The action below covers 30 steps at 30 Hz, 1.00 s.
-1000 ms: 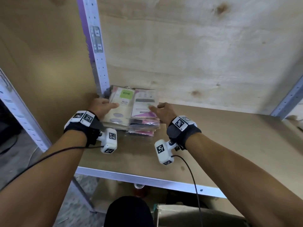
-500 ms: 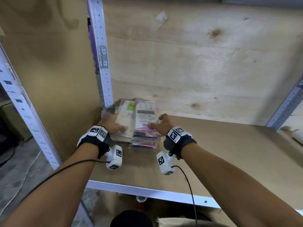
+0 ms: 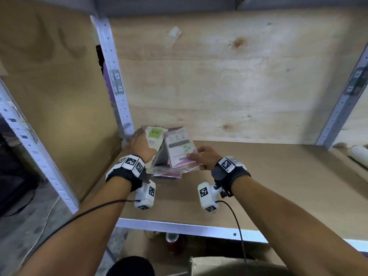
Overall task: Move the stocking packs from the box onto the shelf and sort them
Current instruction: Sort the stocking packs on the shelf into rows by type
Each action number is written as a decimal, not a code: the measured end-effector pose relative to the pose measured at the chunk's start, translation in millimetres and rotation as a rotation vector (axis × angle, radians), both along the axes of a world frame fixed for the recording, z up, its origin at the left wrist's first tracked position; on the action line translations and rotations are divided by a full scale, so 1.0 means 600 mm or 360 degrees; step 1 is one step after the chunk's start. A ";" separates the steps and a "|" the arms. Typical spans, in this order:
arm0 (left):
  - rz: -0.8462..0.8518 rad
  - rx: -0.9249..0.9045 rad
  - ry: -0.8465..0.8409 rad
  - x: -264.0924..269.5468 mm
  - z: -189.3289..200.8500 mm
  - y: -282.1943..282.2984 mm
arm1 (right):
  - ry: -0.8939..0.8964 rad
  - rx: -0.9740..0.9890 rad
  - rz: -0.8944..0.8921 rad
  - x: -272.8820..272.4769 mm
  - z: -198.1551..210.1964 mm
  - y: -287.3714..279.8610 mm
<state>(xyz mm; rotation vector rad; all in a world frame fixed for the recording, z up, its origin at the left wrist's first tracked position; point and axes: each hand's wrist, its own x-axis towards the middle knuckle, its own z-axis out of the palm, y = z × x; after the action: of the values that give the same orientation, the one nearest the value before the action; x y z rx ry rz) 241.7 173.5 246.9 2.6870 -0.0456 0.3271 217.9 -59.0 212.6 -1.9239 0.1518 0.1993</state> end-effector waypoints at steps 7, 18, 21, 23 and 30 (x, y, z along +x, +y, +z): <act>-0.0309 0.0367 0.0144 -0.104 0.026 -0.089 | -0.0040 0.0741 -0.0065 -0.146 0.064 -0.075; -0.0695 0.0180 -0.0037 -0.222 0.063 -0.272 | -0.0178 0.0818 -0.0290 -0.295 0.146 -0.208; -0.0716 0.0020 -0.0033 -0.221 0.064 -0.311 | -0.0195 0.0824 -0.0244 -0.304 0.139 -0.246; -0.0760 -0.0073 -0.0044 -0.215 0.054 -0.332 | -0.0246 0.0912 -0.0254 -0.304 0.127 -0.273; -0.1107 -0.0654 0.0490 -0.175 0.013 -0.424 | -0.0339 0.0532 -0.0610 -0.294 0.071 -0.352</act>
<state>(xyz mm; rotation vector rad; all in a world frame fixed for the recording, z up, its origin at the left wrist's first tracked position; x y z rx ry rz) 136.6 -80.9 254.8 2.1180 -0.7134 -0.2661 41.6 -270.3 255.1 -1.5372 0.3193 -0.2246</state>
